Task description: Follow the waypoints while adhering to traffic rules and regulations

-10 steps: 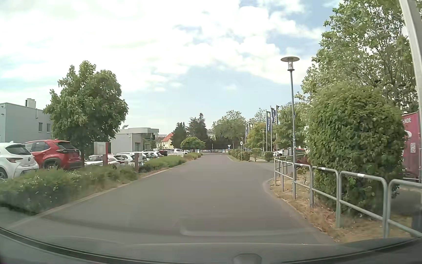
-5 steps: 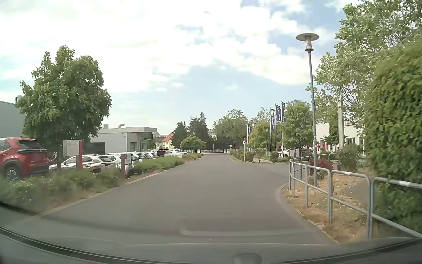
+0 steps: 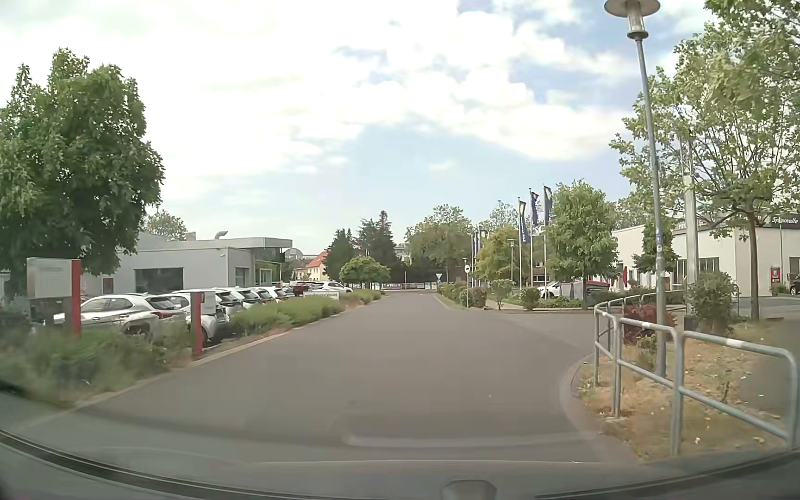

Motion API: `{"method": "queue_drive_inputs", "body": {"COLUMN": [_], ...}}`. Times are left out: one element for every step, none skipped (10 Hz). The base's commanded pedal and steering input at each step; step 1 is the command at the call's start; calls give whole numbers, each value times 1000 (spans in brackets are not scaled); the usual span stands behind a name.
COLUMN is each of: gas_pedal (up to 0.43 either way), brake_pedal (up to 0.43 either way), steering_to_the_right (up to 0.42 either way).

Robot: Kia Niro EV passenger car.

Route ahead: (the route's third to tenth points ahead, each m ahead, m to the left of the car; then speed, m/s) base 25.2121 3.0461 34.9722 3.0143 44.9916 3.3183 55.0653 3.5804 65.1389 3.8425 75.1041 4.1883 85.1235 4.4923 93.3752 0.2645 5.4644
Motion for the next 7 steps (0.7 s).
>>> {"method": "queue_drive_inputs", "body": {"gas_pedal": [0,0,0,0,0,0,0], "brake_pedal": [30,30,30,24,30,30,30], "steering_to_the_right": [2,2,3,4,5,5,6]}}
